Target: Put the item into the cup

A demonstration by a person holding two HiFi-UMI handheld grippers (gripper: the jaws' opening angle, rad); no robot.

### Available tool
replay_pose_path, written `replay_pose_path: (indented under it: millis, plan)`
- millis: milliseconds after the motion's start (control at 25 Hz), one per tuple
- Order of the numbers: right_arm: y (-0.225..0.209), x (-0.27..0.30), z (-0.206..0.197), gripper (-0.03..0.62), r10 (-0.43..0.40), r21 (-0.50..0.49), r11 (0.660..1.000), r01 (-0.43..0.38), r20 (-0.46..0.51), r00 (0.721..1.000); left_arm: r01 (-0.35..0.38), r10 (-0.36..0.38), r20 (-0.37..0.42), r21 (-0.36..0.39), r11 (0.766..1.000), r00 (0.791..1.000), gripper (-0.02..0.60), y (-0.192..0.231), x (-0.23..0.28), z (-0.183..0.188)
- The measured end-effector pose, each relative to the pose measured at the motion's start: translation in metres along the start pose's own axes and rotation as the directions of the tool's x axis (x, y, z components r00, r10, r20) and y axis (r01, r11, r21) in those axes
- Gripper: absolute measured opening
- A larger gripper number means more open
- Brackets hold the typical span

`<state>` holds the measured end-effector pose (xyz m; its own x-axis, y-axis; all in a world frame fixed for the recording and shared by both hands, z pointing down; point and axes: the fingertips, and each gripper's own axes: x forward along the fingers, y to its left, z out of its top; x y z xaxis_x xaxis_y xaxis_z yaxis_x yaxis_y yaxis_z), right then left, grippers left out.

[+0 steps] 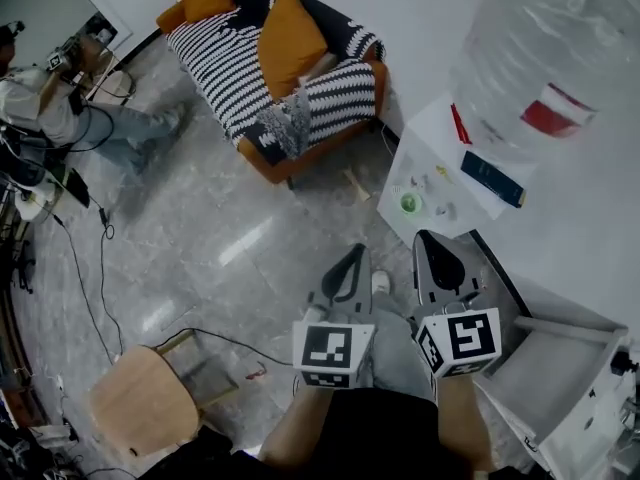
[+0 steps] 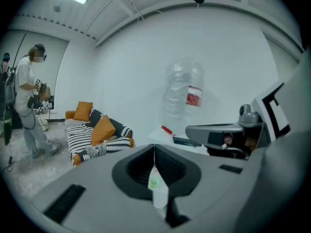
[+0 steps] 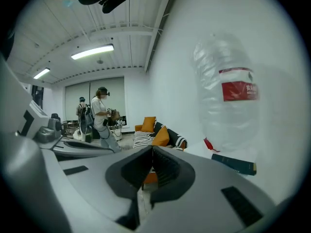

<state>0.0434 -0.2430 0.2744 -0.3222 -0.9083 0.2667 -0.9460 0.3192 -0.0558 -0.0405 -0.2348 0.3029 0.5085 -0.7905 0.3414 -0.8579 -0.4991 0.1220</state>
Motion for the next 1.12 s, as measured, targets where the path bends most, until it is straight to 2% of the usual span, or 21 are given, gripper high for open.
replay_pose_path:
  millis: [240, 400, 640, 840, 1120]
  plan:
    - [0.018, -0.029, 0.024, 0.009, 0.006, -0.032, 0.999, -0.005, 0.006, 1.0, 0.062, -0.063, 0.04, 0.02, 0.998, 0.997, 0.014, -0.022, -0.02, 0.028]
    - [0.019, -0.044, 0.041, 0.009, -0.014, -0.064, 0.998, 0.016, 0.026, 1.0, 0.072, -0.078, 0.096, 0.058, 0.996, 0.992, 0.014, -0.034, -0.032, 0.055]
    - [0.017, -0.062, 0.061, 0.009, -0.034, -0.008, 0.999, 0.035, 0.101, 0.994, 0.115, -0.133, 0.129, 0.138, 0.984, 0.983, 0.014, -0.057, -0.035, 0.088]
    - [0.019, -0.069, 0.071, 0.009, -0.051, 0.016, 0.999, 0.049, 0.153, 0.987, 0.094, -0.124, 0.16, 0.185, 0.978, 0.979, 0.014, -0.059, -0.046, 0.101]
    - [0.021, -0.064, 0.072, 0.009, -0.048, 0.029, 0.999, 0.044, 0.15, 0.988, 0.082, -0.116, 0.163, 0.202, 0.976, 0.98, 0.014, -0.052, -0.05, 0.106]
